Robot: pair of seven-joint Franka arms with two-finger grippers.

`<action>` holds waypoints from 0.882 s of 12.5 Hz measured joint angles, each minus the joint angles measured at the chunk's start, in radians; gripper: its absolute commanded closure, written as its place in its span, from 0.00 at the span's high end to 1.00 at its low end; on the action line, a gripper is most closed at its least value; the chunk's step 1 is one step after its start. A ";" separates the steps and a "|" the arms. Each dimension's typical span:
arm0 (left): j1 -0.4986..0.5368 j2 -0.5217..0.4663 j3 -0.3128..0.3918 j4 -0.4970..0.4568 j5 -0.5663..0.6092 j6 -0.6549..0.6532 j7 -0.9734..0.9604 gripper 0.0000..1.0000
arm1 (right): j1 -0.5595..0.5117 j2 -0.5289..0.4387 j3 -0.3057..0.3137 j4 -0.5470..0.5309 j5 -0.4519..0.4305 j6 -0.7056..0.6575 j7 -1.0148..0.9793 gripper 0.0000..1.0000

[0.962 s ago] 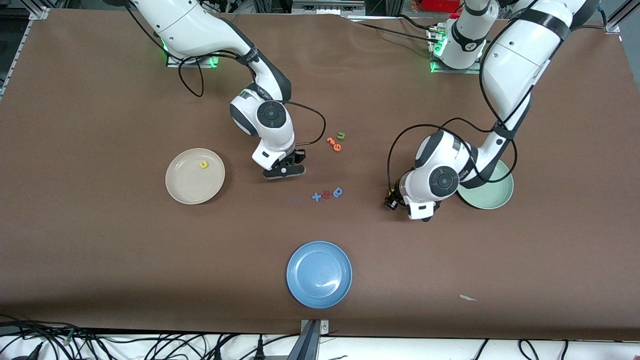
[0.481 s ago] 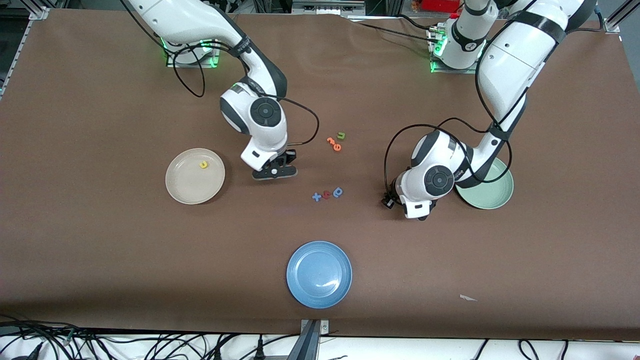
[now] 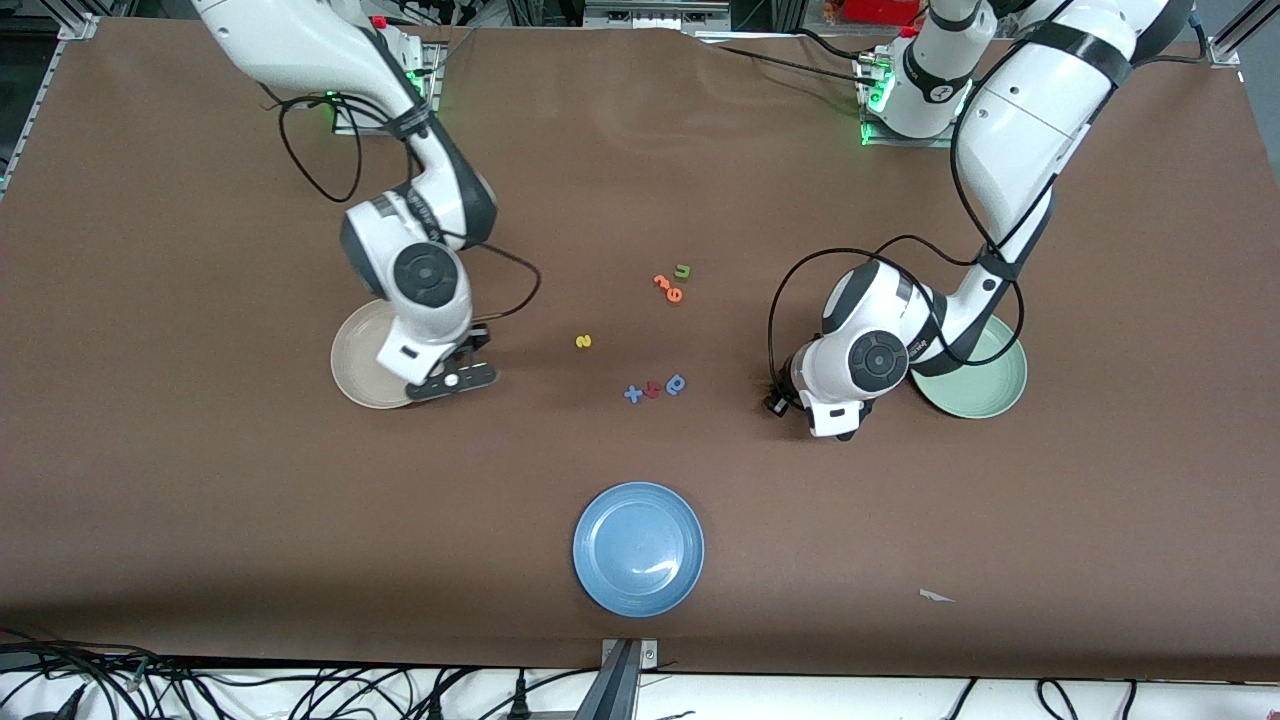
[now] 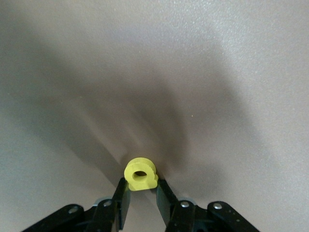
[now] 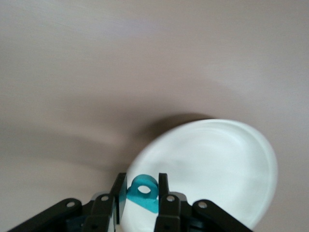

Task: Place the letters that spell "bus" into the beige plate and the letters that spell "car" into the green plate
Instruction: 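Release the p in the beige plate while the left gripper carries a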

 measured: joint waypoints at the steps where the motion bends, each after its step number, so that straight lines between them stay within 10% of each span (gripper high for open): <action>1: 0.000 0.000 0.001 -0.001 0.000 -0.002 0.000 0.42 | -0.014 -0.002 -0.024 -0.008 0.000 0.006 -0.054 0.21; 2: 0.002 0.000 0.001 -0.004 0.000 -0.005 -0.001 0.42 | -0.033 -0.001 -0.030 -0.027 0.000 0.037 -0.083 0.69; 4: 0.003 0.000 0.001 -0.004 0.000 -0.005 -0.001 0.42 | -0.061 0.000 -0.031 -0.102 0.000 0.155 -0.092 0.87; 9: 0.014 0.000 0.005 -0.004 0.000 -0.005 -0.002 0.43 | -0.059 -0.032 0.035 -0.072 0.172 0.093 -0.087 0.80; 11: 0.017 -0.001 0.008 -0.003 0.001 -0.005 -0.001 0.27 | -0.027 -0.043 0.078 0.016 0.235 0.012 0.021 0.79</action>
